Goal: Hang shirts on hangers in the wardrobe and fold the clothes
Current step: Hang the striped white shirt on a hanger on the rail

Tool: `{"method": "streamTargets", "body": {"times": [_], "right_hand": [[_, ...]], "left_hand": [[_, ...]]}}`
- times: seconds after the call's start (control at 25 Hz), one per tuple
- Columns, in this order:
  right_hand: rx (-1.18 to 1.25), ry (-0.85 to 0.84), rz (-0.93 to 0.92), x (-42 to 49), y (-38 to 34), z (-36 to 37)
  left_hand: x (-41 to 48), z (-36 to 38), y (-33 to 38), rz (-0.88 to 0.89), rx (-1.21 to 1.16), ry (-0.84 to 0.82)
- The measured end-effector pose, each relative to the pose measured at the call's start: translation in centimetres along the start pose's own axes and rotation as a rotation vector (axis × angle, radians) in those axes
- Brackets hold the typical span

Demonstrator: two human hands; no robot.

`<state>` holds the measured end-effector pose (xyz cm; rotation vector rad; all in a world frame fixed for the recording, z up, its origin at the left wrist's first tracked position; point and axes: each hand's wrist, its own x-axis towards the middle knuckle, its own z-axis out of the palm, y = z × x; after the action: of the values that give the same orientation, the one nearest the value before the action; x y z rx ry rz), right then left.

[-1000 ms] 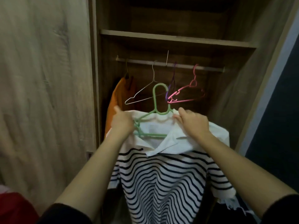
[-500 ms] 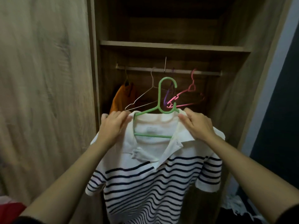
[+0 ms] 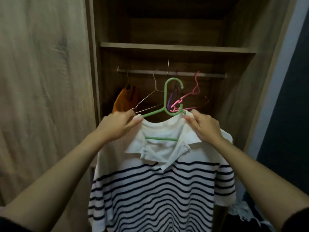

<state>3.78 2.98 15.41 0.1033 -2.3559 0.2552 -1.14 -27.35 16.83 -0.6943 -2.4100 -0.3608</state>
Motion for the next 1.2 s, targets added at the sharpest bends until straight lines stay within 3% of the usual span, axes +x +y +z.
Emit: {"method": "streamTargets", "body": {"times": [0.08, 0.2, 0.36, 0.56, 0.64, 0.72, 0.76, 0.84, 0.96, 1.12, 1.2], "right_hand": [[0.001, -0.031, -0.019, 0.5, -0.7, -0.5], [0.160, -0.131, -0.037, 1.3, -0.7, -2.0], [0.489, -0.112, 0.268, -1.2, 4.0, -1.7], [0.520, -0.085, 0.313, -3.7, 6.7, 1.0], [0.509, -0.142, 0.239, -2.8, 6.3, 0.4], [0.496, -0.055, 0.099, -1.5, 4.7, -0.1], [0.401, -0.001, 0.017, -0.6, 3.4, -0.6], [0.114, -0.052, -0.111, 0.9, 0.9, -1.3], [0.049, -0.180, -0.077, 1.8, -0.6, -1.4], [0.133, -0.090, 0.018, 2.0, 0.8, -1.7], [0.178, -0.050, 0.055, 2.4, 1.7, -2.2]], "left_hand": [[-0.7, 0.7, 0.1, 0.097, 0.032, 0.075], [0.0, -0.2, -1.7, 0.071, -0.119, 0.218], [0.8, -2.0, -5.2, -0.015, -0.154, 0.309], [0.2, -2.3, -8.6, -0.075, -0.124, 0.328], [0.1, -2.0, -8.4, -0.073, -0.150, 0.319], [-0.2, -1.3, -7.7, -0.075, -0.169, 0.311], [-0.3, -0.8, -7.4, -0.078, -0.188, 0.299], [-0.2, -0.1, -6.5, -0.088, -0.262, 0.255], [0.1, 0.5, -5.2, -0.054, -0.235, 0.244], [1.0, -1.4, -5.3, 0.040, -0.403, 0.065], [0.4, -1.5, -6.6, -0.054, -0.523, -0.061]]}}
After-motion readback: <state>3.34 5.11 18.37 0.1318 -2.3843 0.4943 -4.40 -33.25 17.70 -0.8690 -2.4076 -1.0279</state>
